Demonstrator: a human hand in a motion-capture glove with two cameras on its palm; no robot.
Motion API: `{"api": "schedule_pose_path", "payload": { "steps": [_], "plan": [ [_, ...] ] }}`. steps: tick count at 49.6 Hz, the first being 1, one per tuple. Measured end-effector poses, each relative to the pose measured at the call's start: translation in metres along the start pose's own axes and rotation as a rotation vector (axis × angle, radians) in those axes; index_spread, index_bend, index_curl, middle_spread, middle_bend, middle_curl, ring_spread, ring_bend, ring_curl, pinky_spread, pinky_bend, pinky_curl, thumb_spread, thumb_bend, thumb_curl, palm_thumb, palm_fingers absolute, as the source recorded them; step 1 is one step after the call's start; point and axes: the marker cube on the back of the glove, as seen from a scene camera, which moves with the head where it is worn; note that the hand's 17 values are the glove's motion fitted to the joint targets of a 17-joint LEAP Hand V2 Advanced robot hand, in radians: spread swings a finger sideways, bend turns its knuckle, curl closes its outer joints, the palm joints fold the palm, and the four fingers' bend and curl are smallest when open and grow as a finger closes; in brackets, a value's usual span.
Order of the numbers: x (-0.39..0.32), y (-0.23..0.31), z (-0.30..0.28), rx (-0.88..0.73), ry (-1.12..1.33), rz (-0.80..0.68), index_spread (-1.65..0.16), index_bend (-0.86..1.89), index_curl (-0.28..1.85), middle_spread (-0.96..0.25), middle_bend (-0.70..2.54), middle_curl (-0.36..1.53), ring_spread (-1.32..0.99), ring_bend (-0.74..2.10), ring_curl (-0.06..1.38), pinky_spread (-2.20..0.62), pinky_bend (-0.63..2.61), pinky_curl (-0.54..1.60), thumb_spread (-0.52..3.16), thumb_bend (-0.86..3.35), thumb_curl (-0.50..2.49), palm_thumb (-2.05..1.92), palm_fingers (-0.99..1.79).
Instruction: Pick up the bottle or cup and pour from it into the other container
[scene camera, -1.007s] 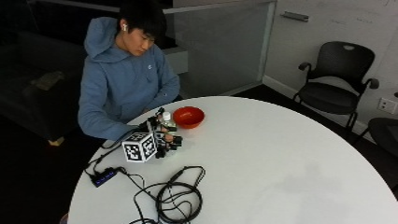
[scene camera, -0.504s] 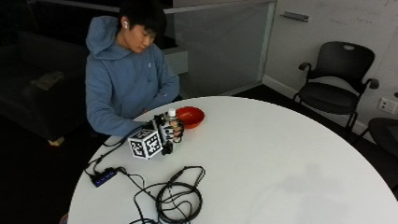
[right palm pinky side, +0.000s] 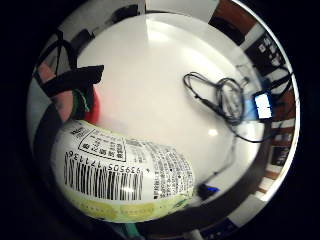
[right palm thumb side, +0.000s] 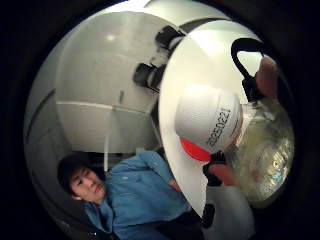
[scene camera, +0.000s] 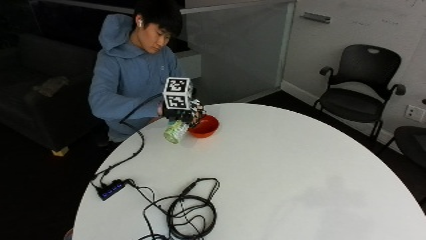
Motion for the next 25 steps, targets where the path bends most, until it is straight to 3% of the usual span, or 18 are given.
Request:
{"api": "schedule_pose_path", "payload": {
  "steps": [12,25],
  "plan": [
    [-0.042,-0.023,0.007,-0.207,0.552,0.011,-0.1,0.15,0.39,-0.04,0.36,0.48,-0.16,0.52,0.43,-0.16,0.57,0.35,0.23,-0.04,0.66,1.01,1.19],
    [-0.105,-0.04,0.048,-0.327,0.828,-0.05,-0.11,0.15,0.4,-0.04,0.35,0.49,-0.16,0.51,0.44,-0.16,0.57,0.36,0.23,-0.04,0.68,1.0,1.19]
  ]
}}
